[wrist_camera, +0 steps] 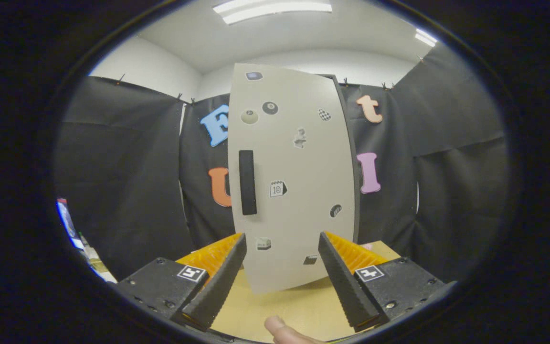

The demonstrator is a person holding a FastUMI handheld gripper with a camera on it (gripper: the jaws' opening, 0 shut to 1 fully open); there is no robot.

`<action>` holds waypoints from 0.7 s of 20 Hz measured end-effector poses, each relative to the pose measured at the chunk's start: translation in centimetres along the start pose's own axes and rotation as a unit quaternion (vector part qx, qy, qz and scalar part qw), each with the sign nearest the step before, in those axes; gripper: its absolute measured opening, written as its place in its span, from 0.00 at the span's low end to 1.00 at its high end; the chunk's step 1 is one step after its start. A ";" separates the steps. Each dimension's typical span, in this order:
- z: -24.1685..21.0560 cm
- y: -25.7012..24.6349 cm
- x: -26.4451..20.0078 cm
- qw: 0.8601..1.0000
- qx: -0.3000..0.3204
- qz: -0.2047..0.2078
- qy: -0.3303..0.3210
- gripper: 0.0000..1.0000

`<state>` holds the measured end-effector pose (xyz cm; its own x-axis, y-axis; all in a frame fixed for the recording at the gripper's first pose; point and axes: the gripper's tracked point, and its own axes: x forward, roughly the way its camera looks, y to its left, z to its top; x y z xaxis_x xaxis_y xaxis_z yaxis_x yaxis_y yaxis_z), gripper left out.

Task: Open the shoe cabinet door, grab the shoes and put them into the shoe cabinet, then close the shoe cabinet door.

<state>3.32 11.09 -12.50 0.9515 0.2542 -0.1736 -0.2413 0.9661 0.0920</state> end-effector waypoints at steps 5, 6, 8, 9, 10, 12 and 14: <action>-1.0 -2.9 -4.2 0.999 -0.016 -0.027 -0.005 0.99; -1.1 -4.0 -4.9 0.999 -0.019 -0.043 -0.007 0.99; -1.4 -6.0 -5.7 0.997 -0.017 -0.080 -0.005 0.99; -1.7 -6.2 -5.9 0.996 -0.012 -0.085 -0.003 0.99; -2.0 -6.4 -6.0 0.996 -0.008 -0.086 0.002 0.98; -1.9 -7.5 -6.4 0.994 -0.028 -0.101 -0.002 0.99; -1.9 -8.0 -7.3 0.993 -0.050 -0.107 -0.013 0.99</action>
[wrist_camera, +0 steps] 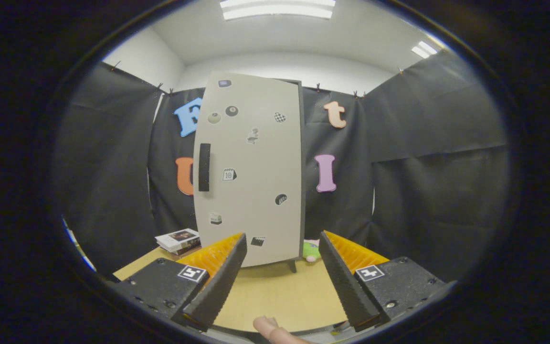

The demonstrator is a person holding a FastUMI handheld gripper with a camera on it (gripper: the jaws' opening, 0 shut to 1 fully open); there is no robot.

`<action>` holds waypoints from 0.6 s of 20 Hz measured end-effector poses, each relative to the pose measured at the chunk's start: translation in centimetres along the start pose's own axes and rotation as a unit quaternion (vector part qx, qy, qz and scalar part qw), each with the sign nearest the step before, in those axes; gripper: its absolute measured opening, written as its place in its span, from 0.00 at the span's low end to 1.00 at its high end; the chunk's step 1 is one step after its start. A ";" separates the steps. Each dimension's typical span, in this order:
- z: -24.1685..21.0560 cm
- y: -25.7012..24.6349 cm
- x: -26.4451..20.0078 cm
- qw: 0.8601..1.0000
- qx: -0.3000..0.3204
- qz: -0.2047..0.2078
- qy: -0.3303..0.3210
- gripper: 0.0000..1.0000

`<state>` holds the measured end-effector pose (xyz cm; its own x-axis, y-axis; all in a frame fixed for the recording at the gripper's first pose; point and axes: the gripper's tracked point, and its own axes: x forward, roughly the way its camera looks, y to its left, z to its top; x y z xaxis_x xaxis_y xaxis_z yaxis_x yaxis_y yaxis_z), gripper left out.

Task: Open the shoe cabinet door, grab the shoes and put them into the shoe cabinet, then close the shoe cabinet door.

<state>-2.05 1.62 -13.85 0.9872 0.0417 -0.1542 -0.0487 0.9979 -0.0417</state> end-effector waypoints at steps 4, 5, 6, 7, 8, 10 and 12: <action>-0.6 0.3 -0.8 1.000 0.001 0.015 -0.006 0.98; -0.7 0.3 -1.0 1.000 0.003 0.018 -0.006 0.98; -0.9 -0.1 -1.2 1.000 0.003 0.016 -0.006 0.98; -0.9 -0.2 -1.3 1.000 0.002 0.013 -0.007 0.98; -1.0 -0.2 -1.5 1.000 -0.001 0.012 -0.008 0.98; -1.2 0.4 -1.7 1.000 -0.002 0.023 -0.006 0.98; -1.1 0.4 -2.2 1.000 0.003 0.027 -0.009 0.98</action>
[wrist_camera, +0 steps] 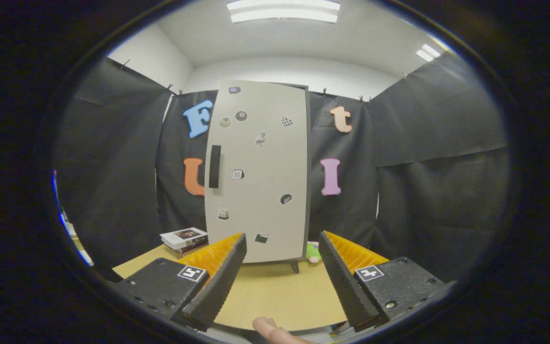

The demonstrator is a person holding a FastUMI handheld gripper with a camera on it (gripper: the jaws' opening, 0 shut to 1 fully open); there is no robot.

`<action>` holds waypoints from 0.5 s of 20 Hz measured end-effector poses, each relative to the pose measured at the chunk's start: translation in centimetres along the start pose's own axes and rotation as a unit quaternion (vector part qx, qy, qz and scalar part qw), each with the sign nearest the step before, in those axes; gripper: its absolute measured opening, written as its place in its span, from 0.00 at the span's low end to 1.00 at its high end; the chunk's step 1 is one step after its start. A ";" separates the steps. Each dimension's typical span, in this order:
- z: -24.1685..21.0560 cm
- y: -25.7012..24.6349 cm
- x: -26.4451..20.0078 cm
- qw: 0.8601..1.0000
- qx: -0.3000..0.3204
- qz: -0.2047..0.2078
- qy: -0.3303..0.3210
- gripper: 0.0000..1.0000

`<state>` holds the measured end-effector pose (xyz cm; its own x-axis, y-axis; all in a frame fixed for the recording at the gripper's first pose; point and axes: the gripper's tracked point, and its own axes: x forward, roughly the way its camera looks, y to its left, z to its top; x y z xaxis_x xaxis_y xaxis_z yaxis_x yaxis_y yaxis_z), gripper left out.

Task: Open the shoe cabinet door, grab the shoes and put them into the shoe cabinet, then close the shoe cabinet door.

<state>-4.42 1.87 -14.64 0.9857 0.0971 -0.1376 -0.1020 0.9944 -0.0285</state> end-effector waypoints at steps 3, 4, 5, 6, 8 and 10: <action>0.0 0.1 -0.3 1.000 0.002 0.008 -0.004 0.98; -0.4 -0.1 -0.3 1.000 0.005 0.007 0.000 0.98; -0.6 -0.1 -0.3 1.000 0.008 0.007 0.003 0.99; -1.0 0.0 -0.2 1.000 0.010 0.010 0.008 0.99; -1.5 0.4 -0.1 1.000 0.009 0.018 0.015 0.98; -1.9 0.0 0.0 1.000 0.000 0.012 0.017 0.98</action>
